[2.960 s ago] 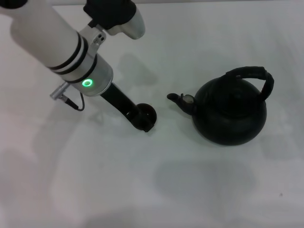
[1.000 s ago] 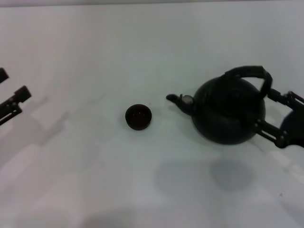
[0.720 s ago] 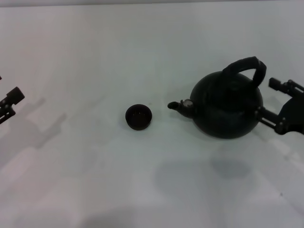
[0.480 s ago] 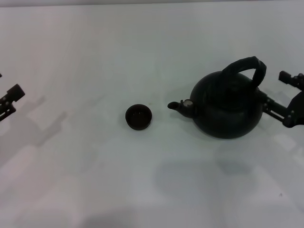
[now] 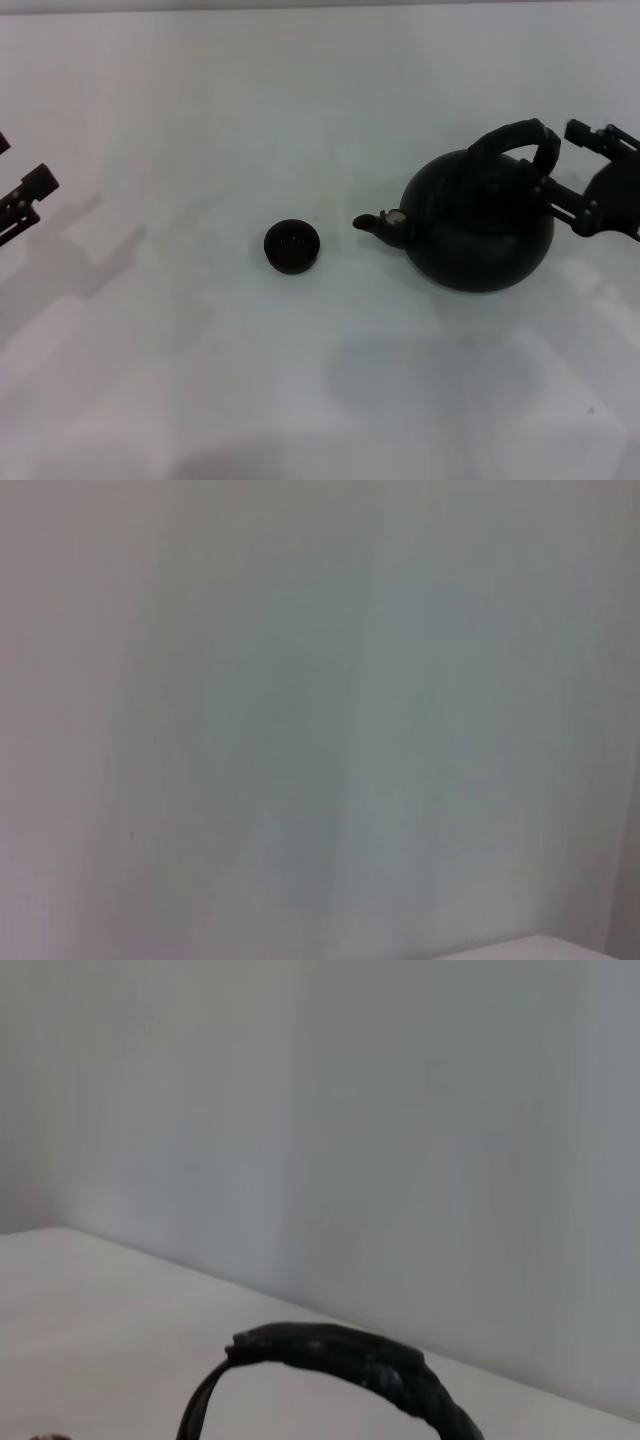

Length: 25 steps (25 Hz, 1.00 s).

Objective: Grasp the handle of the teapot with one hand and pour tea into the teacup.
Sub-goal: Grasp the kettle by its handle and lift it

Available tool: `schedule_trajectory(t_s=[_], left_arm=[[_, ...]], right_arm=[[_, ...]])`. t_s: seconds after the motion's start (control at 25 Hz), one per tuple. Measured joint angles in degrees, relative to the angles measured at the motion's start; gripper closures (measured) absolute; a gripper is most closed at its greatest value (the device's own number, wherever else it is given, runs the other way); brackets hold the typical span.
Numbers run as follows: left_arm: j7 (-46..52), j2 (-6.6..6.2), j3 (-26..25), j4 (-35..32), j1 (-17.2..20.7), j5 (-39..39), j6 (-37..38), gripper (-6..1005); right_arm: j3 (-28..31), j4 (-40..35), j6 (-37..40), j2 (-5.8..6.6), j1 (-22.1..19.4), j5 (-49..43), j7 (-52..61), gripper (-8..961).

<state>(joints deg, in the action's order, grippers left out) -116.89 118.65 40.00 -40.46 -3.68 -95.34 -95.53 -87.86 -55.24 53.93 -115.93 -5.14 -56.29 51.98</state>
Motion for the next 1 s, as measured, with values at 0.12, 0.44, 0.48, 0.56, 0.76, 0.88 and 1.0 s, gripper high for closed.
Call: schedule_trajectory(t_s=[0.12,0.44,0.48,0.56,0.76,0.88,1.0], left_arm=[[0.0,0.0,0.0,0.0,0.2,0.0,0.0,225],[0.0,-0.04,0.0,0.0,0.5,-0.1,0.1,225],[0.0,-0.06,0.0,0.0,0.4,-0.1,0.2,225],[-0.4,-0.08,0.0,0.0,0.3,-0.1,0.2,225],[-1.2,-0.09,0.0,0.0,0.2,-0.1,1.2,226],[-1.8,-0.09,0.0,0.4,0.2,-0.2,1.5,226],[-2.4,-0.09,0.0,1.0,0.2,-0.2,1.7,226]], right_arm=[[0.0,0.8,0.0,0.03,1.1,0.3,0.0,297],[0.0,1.1,0.0,0.15,1.4,0.9,0.0,316],[0.0,1.1,0.0,0.15,1.3,0.9,-0.1,358],[0.0,1.1,0.5,0.13,1.2,0.9,-0.4,442],[-0.1,1.4,1.5,0.01,1.0,1.9,-0.6,656],[-0.1,1.7,2.4,0.0,1.1,2.5,-0.9,787],[-0.2,2.0,2.9,0.0,1.3,3.7,-1.3,789]])
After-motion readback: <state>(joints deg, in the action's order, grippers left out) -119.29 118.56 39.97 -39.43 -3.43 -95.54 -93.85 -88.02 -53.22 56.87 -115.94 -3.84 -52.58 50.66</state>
